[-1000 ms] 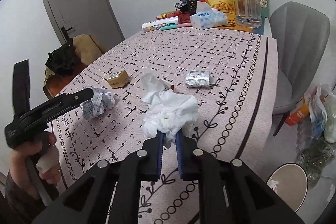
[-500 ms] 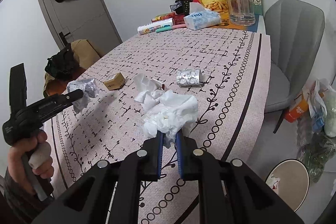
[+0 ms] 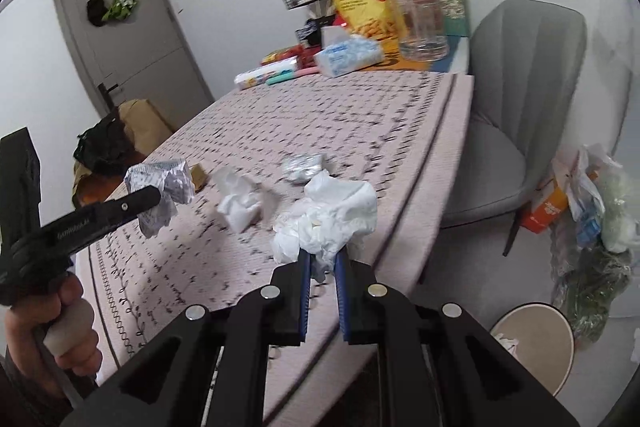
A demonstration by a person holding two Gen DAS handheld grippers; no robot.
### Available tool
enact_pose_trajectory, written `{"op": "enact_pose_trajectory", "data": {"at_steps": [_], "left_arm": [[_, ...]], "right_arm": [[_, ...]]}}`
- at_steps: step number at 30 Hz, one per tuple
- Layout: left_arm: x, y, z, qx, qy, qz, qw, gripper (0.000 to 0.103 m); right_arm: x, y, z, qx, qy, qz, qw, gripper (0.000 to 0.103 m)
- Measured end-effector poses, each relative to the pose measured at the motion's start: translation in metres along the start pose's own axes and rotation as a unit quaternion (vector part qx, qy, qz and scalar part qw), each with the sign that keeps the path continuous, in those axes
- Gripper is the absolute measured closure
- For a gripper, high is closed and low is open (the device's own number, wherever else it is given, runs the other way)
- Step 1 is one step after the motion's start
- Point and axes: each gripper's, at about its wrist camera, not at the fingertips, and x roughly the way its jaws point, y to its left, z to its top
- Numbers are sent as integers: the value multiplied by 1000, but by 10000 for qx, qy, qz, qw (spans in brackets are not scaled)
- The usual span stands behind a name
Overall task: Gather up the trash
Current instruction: 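Grasp the grey printed crumpled paper with the left tool while the right tool holds the tissue, then carry both items over the beige bin and open the right tool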
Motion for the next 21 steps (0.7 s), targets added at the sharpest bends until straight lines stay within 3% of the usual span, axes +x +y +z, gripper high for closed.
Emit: {"op": "enact_pose_trajectory", "data": {"at_steps": [10, 21], "left_arm": [[13, -76, -7, 530, 100, -559, 9970, 73], [51, -139, -27, 853, 599, -925, 9902, 73]], "right_arm": [[-29, -52, -3, 315, -133, -507, 9981, 91], [-53, -118, -22, 778, -145, -1084, 9909, 91]]}}
